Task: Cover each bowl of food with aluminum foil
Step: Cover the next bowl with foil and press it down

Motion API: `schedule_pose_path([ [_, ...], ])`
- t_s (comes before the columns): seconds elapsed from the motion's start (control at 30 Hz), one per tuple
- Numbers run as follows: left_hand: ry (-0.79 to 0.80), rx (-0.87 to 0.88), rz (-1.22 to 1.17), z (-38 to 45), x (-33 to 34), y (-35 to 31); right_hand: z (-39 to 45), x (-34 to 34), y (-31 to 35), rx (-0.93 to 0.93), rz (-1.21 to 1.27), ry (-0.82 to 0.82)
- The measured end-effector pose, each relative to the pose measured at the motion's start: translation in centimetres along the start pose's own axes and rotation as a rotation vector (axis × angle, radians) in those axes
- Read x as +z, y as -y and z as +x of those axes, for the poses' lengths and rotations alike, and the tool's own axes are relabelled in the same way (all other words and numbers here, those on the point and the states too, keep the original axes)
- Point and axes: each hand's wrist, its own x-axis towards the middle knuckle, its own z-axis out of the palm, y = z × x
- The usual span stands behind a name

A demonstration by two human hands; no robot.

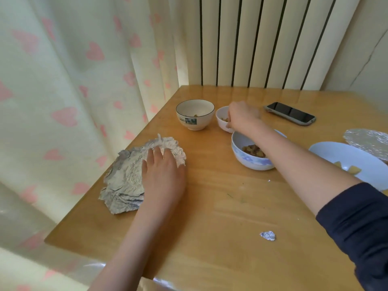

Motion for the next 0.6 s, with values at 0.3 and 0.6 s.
schedule_pose_path([
  [0.3,-0.065,-0.031,-0.106,-0.8,0.3,1.9,-2.1,-3.0,0.2,-0.029,0.157,-0.247],
  [0.6,-0.280,0.082,-0.328,-2.7,-0.4,2.9,-18.2,-3.1,0.4,-0.331,0.368,-0.318],
])
